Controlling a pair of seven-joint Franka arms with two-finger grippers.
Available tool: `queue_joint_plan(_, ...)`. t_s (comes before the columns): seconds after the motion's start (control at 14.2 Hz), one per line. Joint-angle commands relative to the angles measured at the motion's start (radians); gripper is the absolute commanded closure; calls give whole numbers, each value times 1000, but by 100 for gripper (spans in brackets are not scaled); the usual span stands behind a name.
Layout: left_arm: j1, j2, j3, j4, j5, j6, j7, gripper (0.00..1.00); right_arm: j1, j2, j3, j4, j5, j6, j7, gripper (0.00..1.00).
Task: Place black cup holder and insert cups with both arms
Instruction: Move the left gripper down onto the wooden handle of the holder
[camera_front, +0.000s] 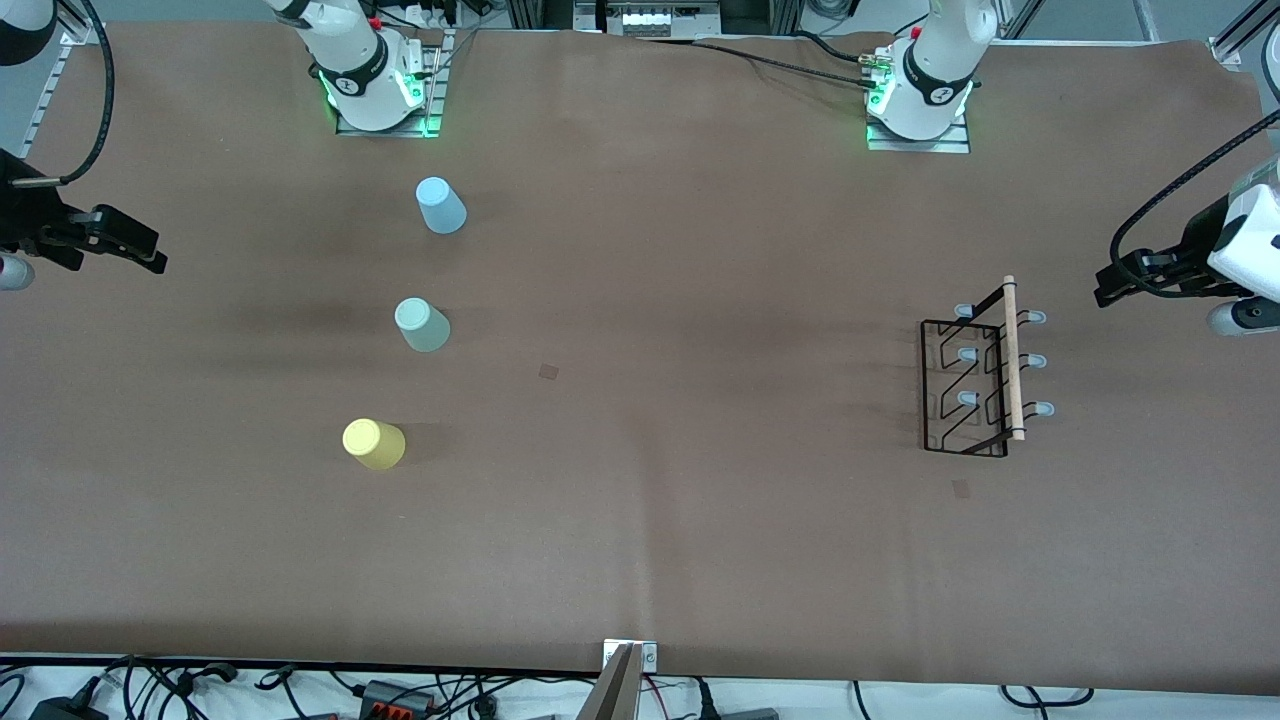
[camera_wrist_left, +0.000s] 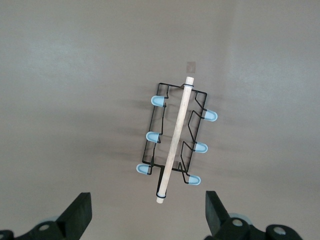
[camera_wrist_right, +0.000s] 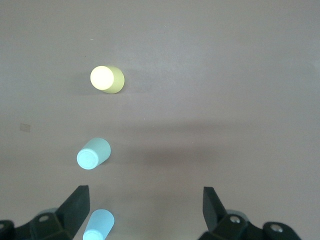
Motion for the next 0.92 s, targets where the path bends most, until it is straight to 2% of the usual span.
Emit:
queue_joint_plan(0.0,0,11,2,25,-8,-10,5,0,-5,-23,7,-18,-7,-2,-16,0)
queue_joint_plan(0.28,2,12,2,25,-8,-10,6,0,-5,-23,7,-16,-7,-2,-16,0)
queue_joint_plan(0.57,-4,64,2,22,-8,4,35,0,-5,-18,7,-16,-7,7,-12,0)
queue_joint_plan(0.78,6,130,3,1,-8,41,217,0,-5,-15,7,-16,-7,9,-12,0)
queue_joint_plan(0.85,18,141,3,-40,-8,83,253,0,-5,-15,7,-16,-7,9,-12,0)
